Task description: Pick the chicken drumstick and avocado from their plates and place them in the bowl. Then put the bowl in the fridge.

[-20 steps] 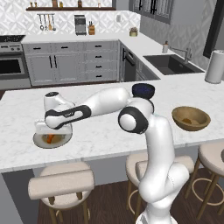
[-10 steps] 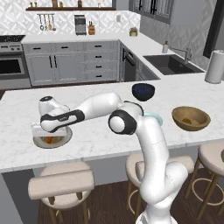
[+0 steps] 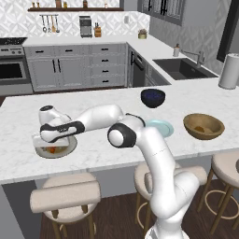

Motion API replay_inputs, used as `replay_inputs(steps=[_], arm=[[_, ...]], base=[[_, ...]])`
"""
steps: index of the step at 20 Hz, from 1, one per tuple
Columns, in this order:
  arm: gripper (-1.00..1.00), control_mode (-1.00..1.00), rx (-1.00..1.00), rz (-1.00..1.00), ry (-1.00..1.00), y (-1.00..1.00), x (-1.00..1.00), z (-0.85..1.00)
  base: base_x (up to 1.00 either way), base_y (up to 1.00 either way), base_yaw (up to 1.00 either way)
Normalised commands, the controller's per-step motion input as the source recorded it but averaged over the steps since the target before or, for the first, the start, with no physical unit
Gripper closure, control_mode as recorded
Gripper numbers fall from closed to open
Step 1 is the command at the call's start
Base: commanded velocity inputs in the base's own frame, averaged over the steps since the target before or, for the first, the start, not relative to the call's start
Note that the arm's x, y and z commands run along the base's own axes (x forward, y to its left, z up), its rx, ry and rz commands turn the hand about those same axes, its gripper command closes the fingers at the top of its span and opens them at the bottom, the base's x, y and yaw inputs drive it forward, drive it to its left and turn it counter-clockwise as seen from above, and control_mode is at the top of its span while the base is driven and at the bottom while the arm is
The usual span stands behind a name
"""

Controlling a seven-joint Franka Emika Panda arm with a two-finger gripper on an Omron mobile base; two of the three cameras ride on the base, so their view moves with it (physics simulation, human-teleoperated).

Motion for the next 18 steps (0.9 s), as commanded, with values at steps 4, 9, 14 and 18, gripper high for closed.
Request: replay_inputs(steps=[4,9,14,18], arm=[[1.00,-1.00,0.00,0.00,0.00,0.02,0.09,-0.32],[1.00,-1.00,0.00,0.00,0.00,0.00,-0.01,-0.26],[1.00,-1.00,0.03,0.00,-0.01,-0.21,-0.23,-0.35],[1.00,-1.00,0.07,-0.07,-0.01,-0.58,-0.50,-0.01]], base=[[0.00,0.00,0.00],[0.00,0.00,0.00],[0.00,0.00,0.00],[0.00,0.00,0.00]])
